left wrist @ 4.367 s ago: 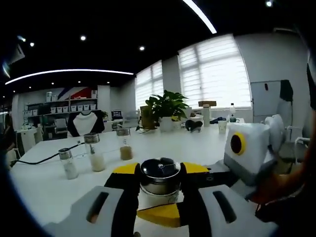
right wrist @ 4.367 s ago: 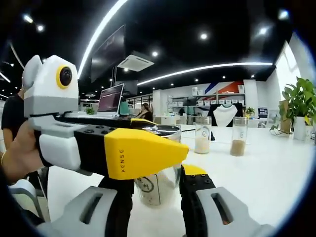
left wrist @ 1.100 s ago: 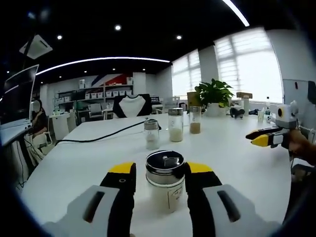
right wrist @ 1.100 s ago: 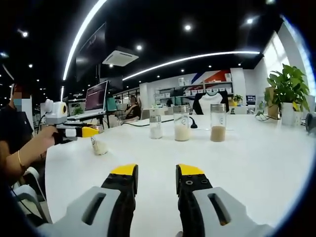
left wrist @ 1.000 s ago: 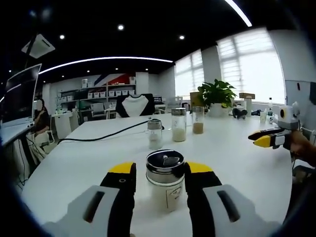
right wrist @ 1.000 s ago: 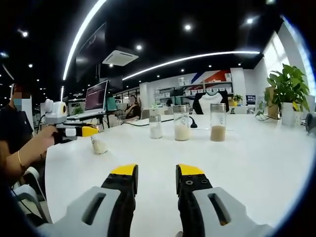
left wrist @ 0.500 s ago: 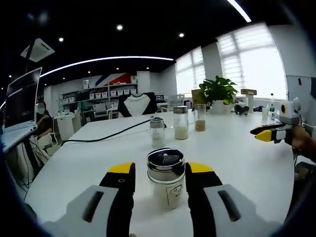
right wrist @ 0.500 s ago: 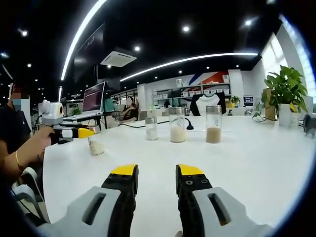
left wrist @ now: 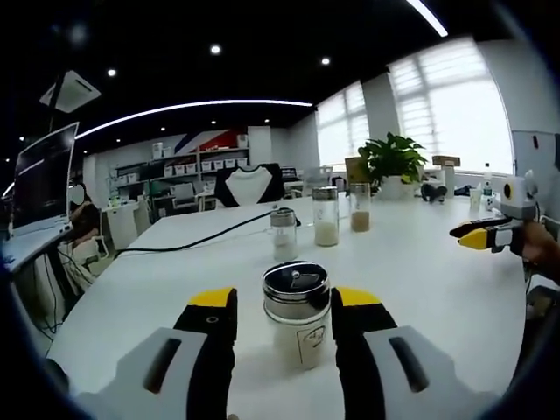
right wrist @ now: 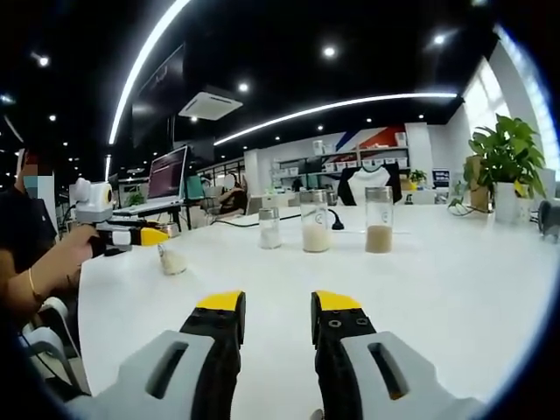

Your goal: Rotate the seasoning bottle until the label or dispensing opening points toward the visible target arrow and the bottle remains upright within the marked orientation range

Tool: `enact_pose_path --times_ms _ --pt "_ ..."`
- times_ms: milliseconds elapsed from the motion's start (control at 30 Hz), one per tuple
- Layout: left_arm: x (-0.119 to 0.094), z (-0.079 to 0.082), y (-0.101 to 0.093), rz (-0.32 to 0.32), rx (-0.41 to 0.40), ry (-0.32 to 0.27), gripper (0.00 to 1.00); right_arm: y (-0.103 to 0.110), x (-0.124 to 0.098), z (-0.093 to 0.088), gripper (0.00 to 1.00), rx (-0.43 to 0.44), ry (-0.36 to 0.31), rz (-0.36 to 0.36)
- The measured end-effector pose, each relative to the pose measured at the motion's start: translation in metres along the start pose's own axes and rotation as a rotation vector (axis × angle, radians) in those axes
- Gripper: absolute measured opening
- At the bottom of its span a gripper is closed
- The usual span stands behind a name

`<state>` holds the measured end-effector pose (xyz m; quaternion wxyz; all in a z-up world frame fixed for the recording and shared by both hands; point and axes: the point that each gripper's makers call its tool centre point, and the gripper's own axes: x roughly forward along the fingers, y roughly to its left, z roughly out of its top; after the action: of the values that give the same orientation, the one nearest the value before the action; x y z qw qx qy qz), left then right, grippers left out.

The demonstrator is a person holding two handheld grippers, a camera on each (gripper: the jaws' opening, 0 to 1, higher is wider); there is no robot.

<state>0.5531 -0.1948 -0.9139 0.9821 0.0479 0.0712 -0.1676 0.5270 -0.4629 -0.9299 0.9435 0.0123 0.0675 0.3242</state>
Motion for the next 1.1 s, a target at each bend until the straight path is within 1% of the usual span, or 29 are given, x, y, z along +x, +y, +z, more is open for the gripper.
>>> enact_pose_path --times_ms 233,467,667,800,900,1000,1033,1100 --pt "-0.004 -0.003 0.003 0.01 -0.019 0.001 0.48 -0.001 -0.002 0.003 0.28 0.004 -0.004 -0.004" --pt "-0.004 -0.003 0.007 0.019 -0.011 0.011 0.51 0.001 -0.003 0.002 0.28 0.011 -0.004 -0.004" --pt "-0.004 -0.006 0.011 0.035 -0.013 0.021 0.51 0.0 -0.004 0.007 0.28 0.006 -0.012 -0.007" --pt "-0.004 -0.004 0.009 0.02 -0.032 0.009 0.5 0.0 -0.004 0.008 0.28 0.007 -0.016 -0.005" --pt "-0.004 -0.005 0.009 0.023 -0.038 0.011 0.5 0.0 -0.004 0.008 0.28 0.008 -0.014 -0.005" --pt "-0.006 -0.004 0.007 0.03 -0.053 0.019 0.51 0.002 -0.005 0.009 0.32 0.019 -0.021 0.011" --pt "-0.007 0.0 0.004 0.027 -0.037 0.006 0.52 0.002 -0.005 0.009 0.33 0.023 -0.017 0.013" --pt "-0.008 0.002 -0.002 0.019 -0.027 0.011 0.52 0.002 -0.004 0.007 0.36 0.006 -0.003 0.016"
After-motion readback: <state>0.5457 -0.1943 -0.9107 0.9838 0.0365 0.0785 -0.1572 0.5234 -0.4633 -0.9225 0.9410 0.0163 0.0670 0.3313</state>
